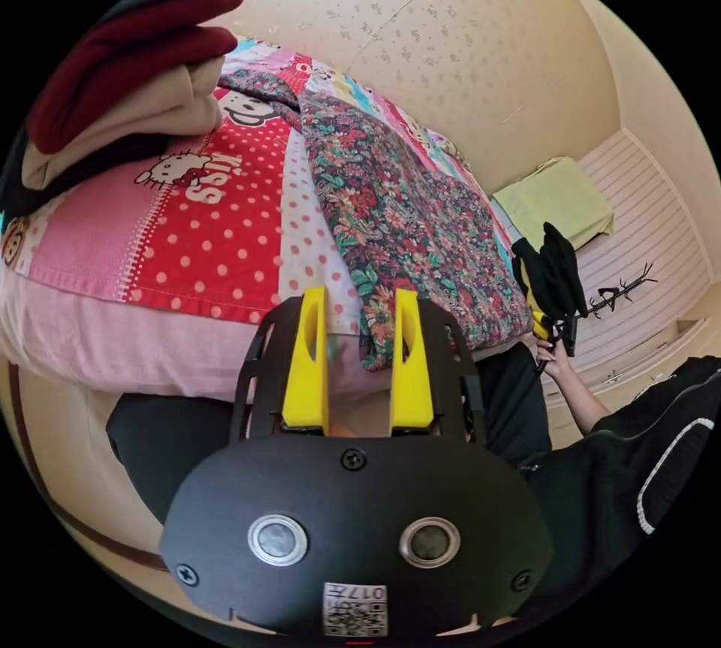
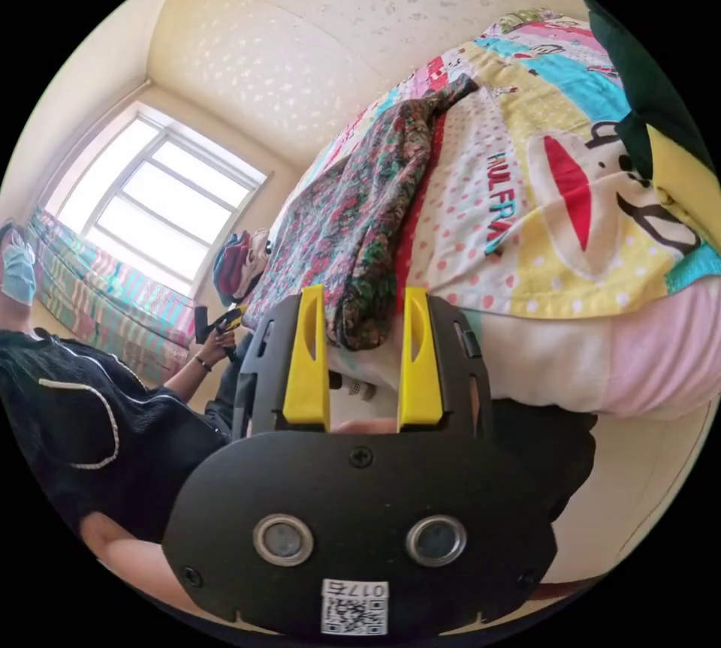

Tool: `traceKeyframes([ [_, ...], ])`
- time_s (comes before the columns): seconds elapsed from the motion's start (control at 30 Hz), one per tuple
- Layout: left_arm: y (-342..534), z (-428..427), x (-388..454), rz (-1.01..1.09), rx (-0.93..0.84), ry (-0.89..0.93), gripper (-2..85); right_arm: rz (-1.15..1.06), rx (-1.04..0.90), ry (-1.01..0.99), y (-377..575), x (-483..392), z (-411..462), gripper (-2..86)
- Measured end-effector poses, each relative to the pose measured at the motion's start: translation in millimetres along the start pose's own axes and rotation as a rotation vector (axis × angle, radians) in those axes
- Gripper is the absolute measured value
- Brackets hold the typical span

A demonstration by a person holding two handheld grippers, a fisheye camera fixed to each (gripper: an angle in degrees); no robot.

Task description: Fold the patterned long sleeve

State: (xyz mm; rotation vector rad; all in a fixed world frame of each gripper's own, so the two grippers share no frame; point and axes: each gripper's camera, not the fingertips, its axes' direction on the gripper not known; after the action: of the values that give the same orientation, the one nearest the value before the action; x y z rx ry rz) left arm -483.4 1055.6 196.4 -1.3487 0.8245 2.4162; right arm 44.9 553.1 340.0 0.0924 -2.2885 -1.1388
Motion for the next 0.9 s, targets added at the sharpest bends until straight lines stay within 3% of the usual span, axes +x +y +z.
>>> traceKeyframes([
  [0.1, -10.5, 5.5, 9.4, 0.024, -0.079, 0.033, 7.9, -0.005, -0.080, 0.046, -20.7, -10.0, 22.2, 11.6],
  [0.23, -24.8, 13.3, 12.9, 0.071, -0.151, 0.000, 4.8, 0.239, -0.104, 0.010, -40.3, 7.4, 24.9, 5.7],
  [0.33, -40.5, -8.6, 20.0, 0.137, -0.172, 0.060, 3.3, 0.181, -0.023, -0.020, -50.4, -11.7, 4.8, 3.7],
  [0.5, -38.3, -47.7, 31.9, 0.198, -0.140, 0.047, 2.9, 0.148, -0.022, 0.105, -50.0, -40.6, -17.1, 2.8],
  [0.67, -17.6, 4.6, -9.0, 0.060, -0.239, 0.041, 4.4, 0.326, -0.161, 0.160, -40.8, 10.9, 26.7, 2.7],
  [0.83, -14.7, -45.3, -25.9, -0.055, -0.073, 0.156, 6.1, 0.196, 0.004, 0.162, -42.9, -22.4, -7.9, 2.4],
  [0.9, -10.1, -64.2, -27.1, -0.085, -0.040, 0.149, 7.0, 0.213, 0.115, 0.069, -29.8, -26.6, -27.3, 2.3],
])
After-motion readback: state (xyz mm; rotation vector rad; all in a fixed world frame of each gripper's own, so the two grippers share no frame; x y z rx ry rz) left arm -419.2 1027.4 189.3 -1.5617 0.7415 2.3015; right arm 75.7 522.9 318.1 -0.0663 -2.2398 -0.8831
